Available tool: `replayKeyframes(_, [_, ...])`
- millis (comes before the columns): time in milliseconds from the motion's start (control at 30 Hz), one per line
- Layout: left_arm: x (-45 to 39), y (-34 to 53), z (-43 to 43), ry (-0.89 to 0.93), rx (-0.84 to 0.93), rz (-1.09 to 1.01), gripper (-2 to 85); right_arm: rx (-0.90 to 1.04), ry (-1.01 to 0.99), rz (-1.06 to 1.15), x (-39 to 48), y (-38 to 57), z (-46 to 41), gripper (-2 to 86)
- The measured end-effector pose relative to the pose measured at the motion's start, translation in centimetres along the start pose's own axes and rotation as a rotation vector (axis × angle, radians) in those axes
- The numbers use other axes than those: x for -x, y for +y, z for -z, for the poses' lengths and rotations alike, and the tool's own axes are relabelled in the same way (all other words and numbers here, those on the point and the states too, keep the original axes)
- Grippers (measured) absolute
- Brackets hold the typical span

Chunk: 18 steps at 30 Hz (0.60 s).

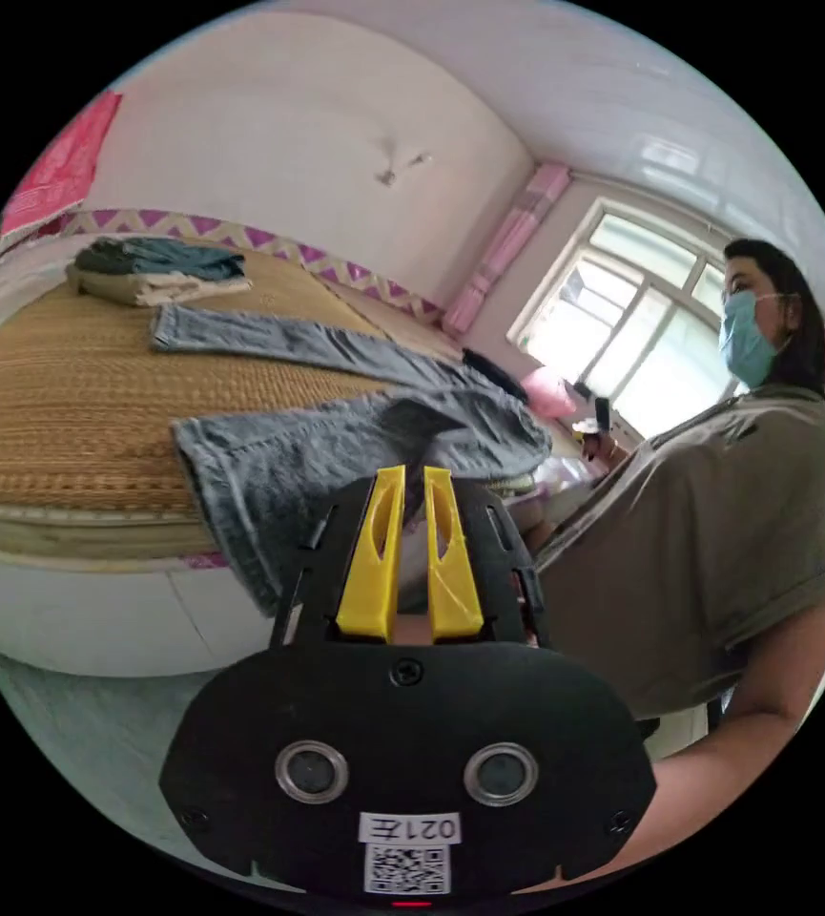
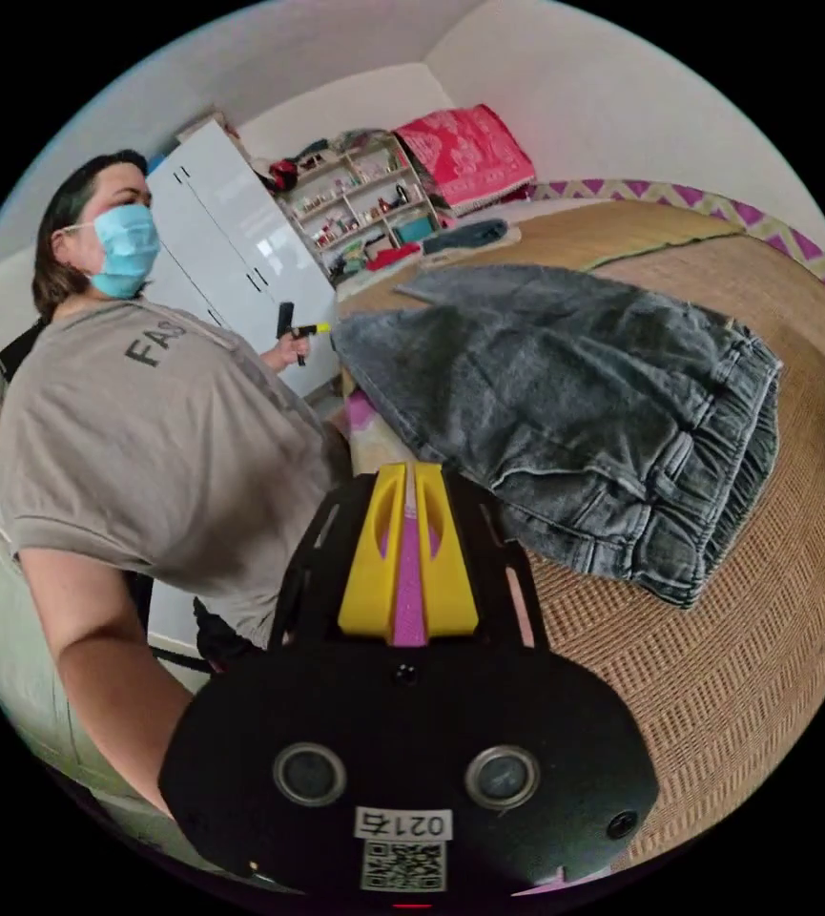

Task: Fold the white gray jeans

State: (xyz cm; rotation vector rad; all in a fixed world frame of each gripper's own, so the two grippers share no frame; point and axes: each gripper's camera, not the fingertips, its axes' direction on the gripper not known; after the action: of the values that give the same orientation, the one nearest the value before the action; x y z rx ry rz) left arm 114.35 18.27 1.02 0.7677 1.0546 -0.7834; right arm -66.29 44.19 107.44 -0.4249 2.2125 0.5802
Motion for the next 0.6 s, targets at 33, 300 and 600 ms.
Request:
replayKeyframes(33, [0.4,-0.2,2.4,-0.034,-0.095,0.016,0.6,-0.046,0.019,-0.004,-0.1,0.0,1.1,4.7])
replayKeyframes(300, [3.3,-12.2,-1.4,-0.335,-0.025,-0.025,3.8,-0.192,0.441,-0.515,-15.1,-3.9,5.6,12.9])
replayKeyframes(600, [15.1,-21.4,-15.2,-0.525,0.203,0.197,18.3,-0.343,0.215,-0.919,-31.1,-3.4,4.3,11.1])
